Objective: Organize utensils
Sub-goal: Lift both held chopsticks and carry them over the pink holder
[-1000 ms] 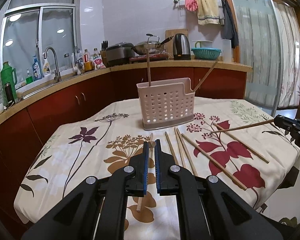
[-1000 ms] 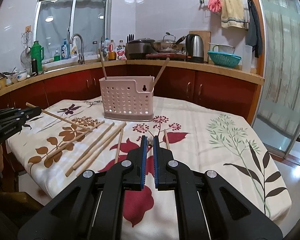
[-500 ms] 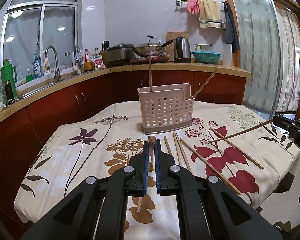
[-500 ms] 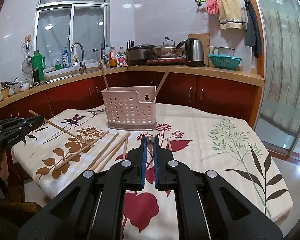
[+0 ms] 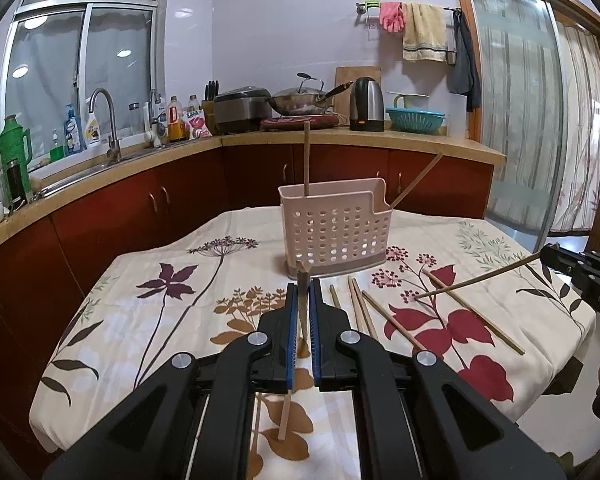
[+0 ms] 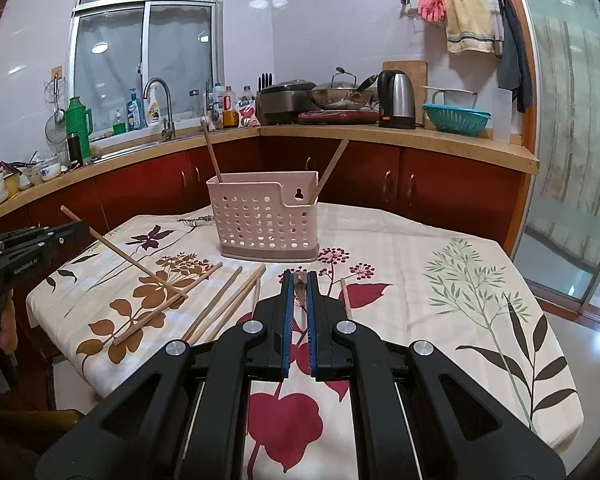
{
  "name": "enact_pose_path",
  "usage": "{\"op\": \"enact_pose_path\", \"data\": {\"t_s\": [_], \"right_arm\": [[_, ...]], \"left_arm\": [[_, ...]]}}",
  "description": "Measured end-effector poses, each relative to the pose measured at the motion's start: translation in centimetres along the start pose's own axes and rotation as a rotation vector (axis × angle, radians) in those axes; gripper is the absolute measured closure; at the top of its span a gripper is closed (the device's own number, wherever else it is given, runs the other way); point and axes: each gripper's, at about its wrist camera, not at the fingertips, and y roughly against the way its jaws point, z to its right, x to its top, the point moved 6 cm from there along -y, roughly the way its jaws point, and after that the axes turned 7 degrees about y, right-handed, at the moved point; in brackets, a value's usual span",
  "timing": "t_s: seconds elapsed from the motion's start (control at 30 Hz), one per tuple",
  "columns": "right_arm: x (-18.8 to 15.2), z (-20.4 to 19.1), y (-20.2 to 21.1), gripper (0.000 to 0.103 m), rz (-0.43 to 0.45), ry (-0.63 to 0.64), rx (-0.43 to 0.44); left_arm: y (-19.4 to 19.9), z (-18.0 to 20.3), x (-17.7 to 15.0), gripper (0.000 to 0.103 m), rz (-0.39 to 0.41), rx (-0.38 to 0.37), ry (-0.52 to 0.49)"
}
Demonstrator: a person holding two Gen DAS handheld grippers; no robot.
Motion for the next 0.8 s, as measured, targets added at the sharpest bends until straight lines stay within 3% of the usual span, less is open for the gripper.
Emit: {"op": "enact_pose_path", "data": {"t_s": [0.8], "right_arm": [[5.8,0.2,-4.9,0.097,0.071,0.002,0.02]], "left_arm": [[-3.0,-0.6,4.2,0.097,0.065,-0.012,0.006]]}}
